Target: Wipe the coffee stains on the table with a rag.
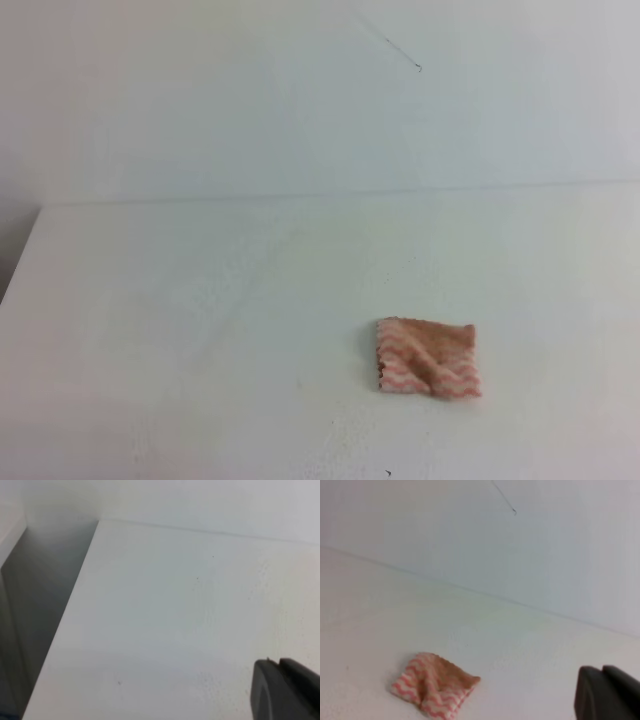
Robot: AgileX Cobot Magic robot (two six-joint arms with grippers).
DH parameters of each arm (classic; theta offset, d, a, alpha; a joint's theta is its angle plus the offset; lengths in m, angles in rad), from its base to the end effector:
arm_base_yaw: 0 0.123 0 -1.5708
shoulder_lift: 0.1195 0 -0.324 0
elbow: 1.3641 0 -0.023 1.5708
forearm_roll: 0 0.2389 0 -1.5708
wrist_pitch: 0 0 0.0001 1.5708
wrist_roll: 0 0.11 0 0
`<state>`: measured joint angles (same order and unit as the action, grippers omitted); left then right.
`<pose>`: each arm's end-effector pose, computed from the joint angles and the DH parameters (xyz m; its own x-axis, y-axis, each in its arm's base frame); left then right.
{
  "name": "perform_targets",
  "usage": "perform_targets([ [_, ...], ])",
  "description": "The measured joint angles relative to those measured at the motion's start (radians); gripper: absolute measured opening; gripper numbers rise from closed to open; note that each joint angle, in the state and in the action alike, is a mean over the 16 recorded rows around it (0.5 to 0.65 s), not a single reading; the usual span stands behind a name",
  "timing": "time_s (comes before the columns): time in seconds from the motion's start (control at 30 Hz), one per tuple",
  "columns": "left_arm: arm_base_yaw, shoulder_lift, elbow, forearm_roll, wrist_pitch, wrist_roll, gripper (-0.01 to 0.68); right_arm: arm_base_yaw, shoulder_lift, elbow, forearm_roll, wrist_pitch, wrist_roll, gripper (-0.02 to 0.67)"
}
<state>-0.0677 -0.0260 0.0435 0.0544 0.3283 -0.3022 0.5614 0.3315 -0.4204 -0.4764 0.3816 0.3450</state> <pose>0.0205 0.0005 0.1647 -0.2593 -0.2310 -0.9377 -0.0140 0.9718 -0.2355 0.0493 0.0088 0.3107 -0.1008 -0.1815 -0.9782 -0.3942 0.9100 -0.1282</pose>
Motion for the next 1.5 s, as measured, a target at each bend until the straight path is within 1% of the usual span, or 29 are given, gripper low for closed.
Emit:
perform_targets([
  [0.3, 0.000, 0.000, 0.000, 0.000, 0.000, 0.000, -0.003, -0.006, -0.011, 0.045, -0.006, -0.014, 0.002, -0.004],
  [0.47, 0.000, 0.000, 0.000, 0.001, 0.000, 0.000, -0.003, -0.049, -0.054, 0.117, 0.000, -0.024, 0.003, -0.004],
  [0.63, 0.000, 0.000, 0.000, 0.002, 0.000, 0.000, -0.003, -0.144, -0.139, 0.210, 0.036, -0.029, 0.004, -0.004],
  [0.93, 0.000, 0.000, -0.005, 0.002, 0.000, 0.000, -0.003, -0.406, -0.312, 0.363, 0.141, -0.029, 0.004, -0.004],
  [1.07, 0.000, 0.000, -0.005, 0.002, 0.000, 0.000, -0.003, -0.494, -0.351, 0.407, 0.173, -0.043, 0.005, -0.004],
  [1.27, 0.000, 0.000, -0.003, 0.001, 0.000, 0.000, -0.003, -0.562, -0.363, 0.445, 0.184, -0.064, 0.006, -0.004],
  [1.5, 0.000, 0.000, -0.005, 0.001, 0.000, 0.000, -0.003, -0.570, -0.362, 0.452, 0.187, -0.078, 0.005, -0.004],
])
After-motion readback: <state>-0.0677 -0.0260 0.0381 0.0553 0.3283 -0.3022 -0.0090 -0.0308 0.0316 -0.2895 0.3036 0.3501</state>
